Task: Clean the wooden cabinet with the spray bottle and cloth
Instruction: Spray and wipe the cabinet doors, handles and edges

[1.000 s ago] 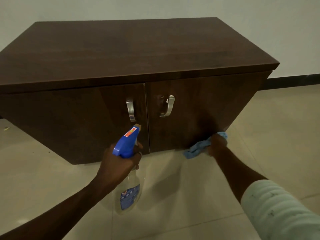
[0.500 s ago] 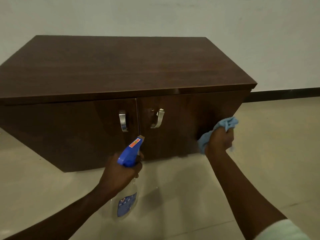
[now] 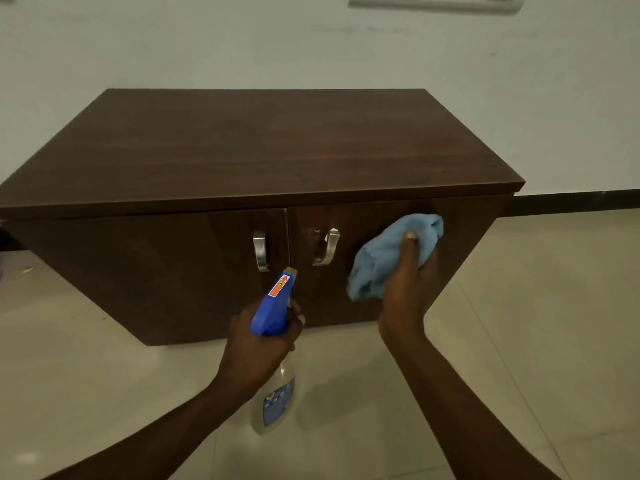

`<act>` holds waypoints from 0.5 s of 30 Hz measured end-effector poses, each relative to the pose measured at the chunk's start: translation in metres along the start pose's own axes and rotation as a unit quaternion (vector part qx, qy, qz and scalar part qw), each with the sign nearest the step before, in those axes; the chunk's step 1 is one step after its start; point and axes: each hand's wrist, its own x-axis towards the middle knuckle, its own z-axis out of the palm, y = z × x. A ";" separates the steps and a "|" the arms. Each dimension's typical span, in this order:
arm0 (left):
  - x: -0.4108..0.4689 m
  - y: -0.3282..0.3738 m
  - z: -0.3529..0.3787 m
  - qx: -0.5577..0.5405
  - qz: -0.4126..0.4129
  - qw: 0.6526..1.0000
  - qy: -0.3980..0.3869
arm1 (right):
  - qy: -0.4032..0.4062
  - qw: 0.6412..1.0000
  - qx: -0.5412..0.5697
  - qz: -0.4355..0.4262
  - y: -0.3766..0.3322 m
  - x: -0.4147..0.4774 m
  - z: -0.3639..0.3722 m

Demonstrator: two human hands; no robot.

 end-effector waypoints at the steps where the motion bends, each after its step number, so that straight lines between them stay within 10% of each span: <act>1: -0.001 -0.001 -0.002 0.001 0.000 1.000 0.004 | -0.043 0.998 -0.030 -0.029 -0.002 -0.009 0.000; 7: 0.002 -0.001 -0.024 0.008 0.008 1.000 0.022 | -0.074 0.954 -0.140 -0.254 -0.004 -0.027 0.027; 11: 0.004 -0.001 -0.034 -0.005 0.015 1.000 0.024 | -0.089 0.790 -0.342 -0.501 -0.020 -0.007 0.038; 15: 0.005 -0.002 -0.036 0.003 0.018 1.000 0.023 | -0.172 0.645 -0.479 -0.570 0.001 -0.008 0.034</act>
